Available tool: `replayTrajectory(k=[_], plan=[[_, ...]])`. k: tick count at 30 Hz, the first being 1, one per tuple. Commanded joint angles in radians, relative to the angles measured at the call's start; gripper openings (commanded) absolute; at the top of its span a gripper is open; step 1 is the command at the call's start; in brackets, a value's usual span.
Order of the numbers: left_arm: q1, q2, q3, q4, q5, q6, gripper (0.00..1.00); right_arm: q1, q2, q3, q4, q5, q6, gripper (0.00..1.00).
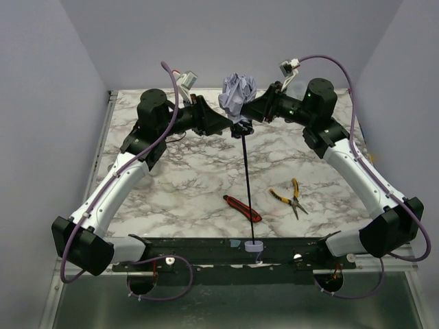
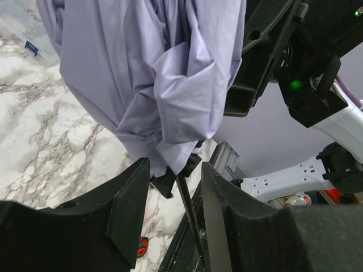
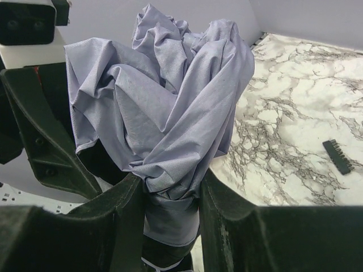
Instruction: Open the umbrella
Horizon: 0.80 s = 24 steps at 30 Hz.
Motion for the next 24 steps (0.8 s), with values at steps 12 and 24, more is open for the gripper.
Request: replayTrajectory(k=[12, 24], plan=[[-0.036, 0.008, 0.03, 0.036, -0.037, 0.01, 0.41, 0.029, -0.034, -0.017, 0.037, 0.031, -0.033, 0.0], [-0.037, 0.021, 0.022, -0.059, -0.119, 0.034, 0.28, 0.031, -0.047, -0.039, 0.059, 0.019, -0.016, 0.0]])
